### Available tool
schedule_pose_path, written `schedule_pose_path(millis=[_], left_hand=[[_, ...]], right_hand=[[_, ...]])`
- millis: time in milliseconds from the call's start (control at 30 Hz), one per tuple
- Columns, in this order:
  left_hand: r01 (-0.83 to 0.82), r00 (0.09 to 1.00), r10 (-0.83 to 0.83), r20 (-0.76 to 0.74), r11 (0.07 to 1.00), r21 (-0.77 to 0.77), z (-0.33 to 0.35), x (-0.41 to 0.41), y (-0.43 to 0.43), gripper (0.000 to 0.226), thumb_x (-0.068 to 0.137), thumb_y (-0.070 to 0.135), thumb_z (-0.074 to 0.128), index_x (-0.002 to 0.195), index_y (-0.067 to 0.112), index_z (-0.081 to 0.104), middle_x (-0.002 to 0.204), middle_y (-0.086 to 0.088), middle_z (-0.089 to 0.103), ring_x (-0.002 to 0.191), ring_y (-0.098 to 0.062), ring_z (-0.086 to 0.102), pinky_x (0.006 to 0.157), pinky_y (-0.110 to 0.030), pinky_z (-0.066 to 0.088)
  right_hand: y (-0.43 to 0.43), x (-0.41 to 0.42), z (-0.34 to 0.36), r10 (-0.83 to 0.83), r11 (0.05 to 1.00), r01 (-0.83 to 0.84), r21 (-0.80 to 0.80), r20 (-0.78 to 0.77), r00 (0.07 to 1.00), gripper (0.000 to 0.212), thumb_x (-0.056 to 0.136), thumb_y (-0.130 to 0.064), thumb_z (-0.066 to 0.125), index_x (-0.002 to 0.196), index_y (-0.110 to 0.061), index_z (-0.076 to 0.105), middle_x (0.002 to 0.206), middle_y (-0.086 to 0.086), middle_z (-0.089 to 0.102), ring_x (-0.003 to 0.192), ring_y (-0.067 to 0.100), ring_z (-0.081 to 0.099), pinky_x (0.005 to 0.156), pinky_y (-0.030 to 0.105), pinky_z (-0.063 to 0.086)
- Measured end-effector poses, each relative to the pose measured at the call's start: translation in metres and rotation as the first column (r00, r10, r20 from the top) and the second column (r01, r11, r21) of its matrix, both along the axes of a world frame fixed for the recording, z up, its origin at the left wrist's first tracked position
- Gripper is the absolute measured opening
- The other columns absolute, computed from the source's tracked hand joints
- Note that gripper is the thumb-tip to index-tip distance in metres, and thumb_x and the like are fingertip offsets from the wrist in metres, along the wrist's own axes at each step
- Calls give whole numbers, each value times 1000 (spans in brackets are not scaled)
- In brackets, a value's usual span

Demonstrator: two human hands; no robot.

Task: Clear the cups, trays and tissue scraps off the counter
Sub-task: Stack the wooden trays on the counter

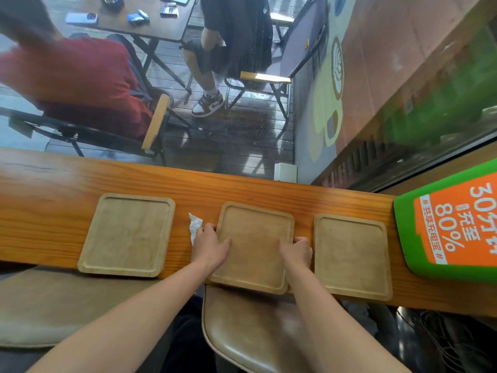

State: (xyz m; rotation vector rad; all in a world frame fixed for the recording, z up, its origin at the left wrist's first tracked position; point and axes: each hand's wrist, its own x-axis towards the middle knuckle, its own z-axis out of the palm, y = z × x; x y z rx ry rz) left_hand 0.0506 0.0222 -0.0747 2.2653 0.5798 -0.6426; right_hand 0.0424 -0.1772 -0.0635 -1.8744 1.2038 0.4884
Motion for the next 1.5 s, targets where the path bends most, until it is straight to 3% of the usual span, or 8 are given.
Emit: schedule_pose_path(millis=[167,567,767,867,1067,1200,1367,1500], left_hand=[[-9,1000,9,29,1000,-4,6,9,4,52,88,38,67,129,12,48,129,-8,50,108,-21,50,90,-35,49],[-56,997,57,50,998,-25,31,18,44,38,86,37,67,113,18,48,121,-6,47,90,-17,46,80,-30,38],[-155,987,158,31,985,-81,43,17,90,38,84,35,70,112,20,50,105,2,57,82,-12,53,66,-26,40],[-238,971,234,-42,955,-177,47,18,121,37,84,31,71,115,19,53,100,4,60,83,-12,57,62,-25,43],[-319,946,295,-133,919,-230,48,25,195,37,89,25,67,121,16,50,115,-7,62,102,-25,60,91,-43,53],[-362,930,335,-153,908,-211,42,27,244,40,91,23,63,128,16,49,107,-2,60,97,-22,60,83,-40,54],[-358,929,347,-129,931,-76,36,28,290,39,91,25,63,126,12,52,114,-6,57,96,-24,57,74,-36,50],[-341,929,339,-147,940,18,33,32,302,42,89,24,62,128,10,53,124,-10,49,97,-26,53,75,-36,48]], right_hand=[[0,5,6,-17,999,17,28,5,1000,40,93,-35,64,124,-14,50,125,10,53,102,26,56,79,37,50],[36,20,30,19,998,-20,62,22,1000,43,92,-37,62,127,-15,49,126,10,55,104,28,59,84,41,55],[74,29,47,77,992,-79,100,27,997,41,94,-33,60,128,-15,48,123,10,55,95,25,58,61,32,46],[98,31,50,103,988,-106,110,34,994,41,94,-30,61,129,-12,49,104,5,55,81,18,54,55,30,40],[171,33,51,116,977,-110,180,-19,993,50,91,-31,63,134,-11,48,120,13,60,92,24,57,69,36,49],[225,34,43,140,971,-133,197,-23,990,54,91,-30,63,137,-9,46,118,12,59,86,23,55,61,33,44],[275,41,34,194,964,-185,192,-27,981,63,92,-32,62,146,-9,41,151,7,43,131,32,46,99,43,46],[298,43,29,181,965,-164,207,-69,981,64,88,-39,63,142,-10,43,140,13,50,124,34,48,98,44,46]])
